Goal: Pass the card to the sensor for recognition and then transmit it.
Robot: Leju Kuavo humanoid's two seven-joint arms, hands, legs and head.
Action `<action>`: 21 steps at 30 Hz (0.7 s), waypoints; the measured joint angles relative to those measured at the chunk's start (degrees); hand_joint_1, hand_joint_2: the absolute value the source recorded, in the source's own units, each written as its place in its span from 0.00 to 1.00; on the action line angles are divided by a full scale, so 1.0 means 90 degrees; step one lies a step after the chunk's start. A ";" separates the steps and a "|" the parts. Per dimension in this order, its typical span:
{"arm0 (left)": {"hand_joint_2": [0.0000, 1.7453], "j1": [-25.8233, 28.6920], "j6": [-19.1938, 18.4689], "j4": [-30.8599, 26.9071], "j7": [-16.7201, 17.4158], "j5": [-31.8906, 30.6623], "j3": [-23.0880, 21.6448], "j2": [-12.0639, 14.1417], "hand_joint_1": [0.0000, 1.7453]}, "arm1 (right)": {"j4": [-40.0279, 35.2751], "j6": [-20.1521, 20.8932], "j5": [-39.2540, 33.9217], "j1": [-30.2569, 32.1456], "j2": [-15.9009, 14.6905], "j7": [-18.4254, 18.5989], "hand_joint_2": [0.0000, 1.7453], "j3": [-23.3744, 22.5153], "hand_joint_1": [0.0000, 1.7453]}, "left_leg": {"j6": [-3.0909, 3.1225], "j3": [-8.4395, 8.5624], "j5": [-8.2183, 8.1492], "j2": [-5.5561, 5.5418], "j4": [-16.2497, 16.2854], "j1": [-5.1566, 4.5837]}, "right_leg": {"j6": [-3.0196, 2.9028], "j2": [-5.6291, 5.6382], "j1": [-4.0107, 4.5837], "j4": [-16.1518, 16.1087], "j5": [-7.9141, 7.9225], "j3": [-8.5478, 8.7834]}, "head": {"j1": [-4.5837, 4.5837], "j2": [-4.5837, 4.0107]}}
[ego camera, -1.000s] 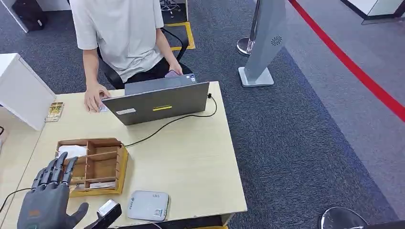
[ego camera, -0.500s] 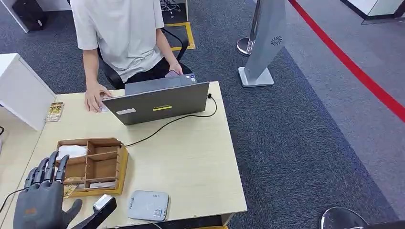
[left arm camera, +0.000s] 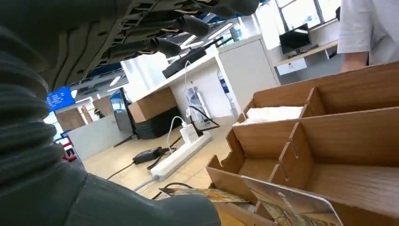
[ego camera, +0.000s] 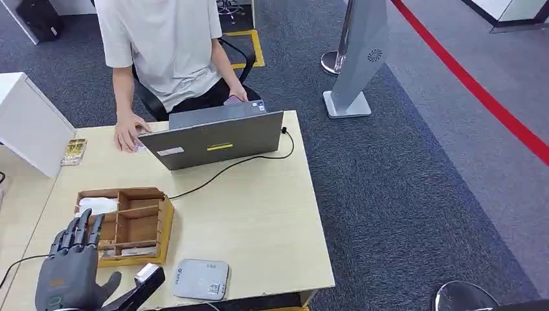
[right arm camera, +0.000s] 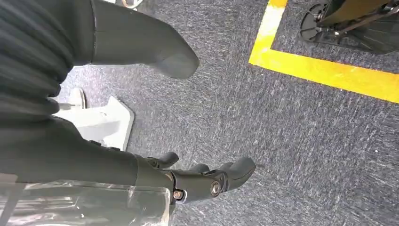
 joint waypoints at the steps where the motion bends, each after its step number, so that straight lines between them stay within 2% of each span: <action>1: 1.00 -0.0006 0.0000 0.0029 0.0012 0.0000 0.0000 0.0000 0.00 | 0.0000 0.0002 -0.0002 -0.0001 0.0000 0.0000 1.00 0.0012 0.00 | 0.0000 0.0000 0.0000 0.0000 0.0000 0.0000 | 0.0000 0.0000 0.0000 0.0000 0.0000 0.0000 | -0.0002 0.0000; 15: 1.00 -0.0103 -0.0027 0.0408 0.0083 0.0002 0.0000 -0.0046 0.00 | 0.0000 0.0078 0.0000 -0.0009 0.0000 0.0012 1.00 0.0068 0.00 | 0.0000 0.0001 0.0000 0.0000 0.0000 0.0000 | 0.0000 0.0000 0.0000 0.0000 0.0000 0.0000 | -0.0002 0.0000; 21: 1.00 -0.0174 0.0117 0.0588 0.0036 0.0000 0.0000 -0.0066 0.00 | 0.0002 0.0085 0.0000 -0.0011 0.0000 -0.0007 1.00 0.0087 0.00 | 0.0000 0.0000 0.0000 0.0000 0.0000 0.0000 | 0.0000 0.0000 0.0000 0.0000 0.0000 0.0000 | 0.0000 -0.0002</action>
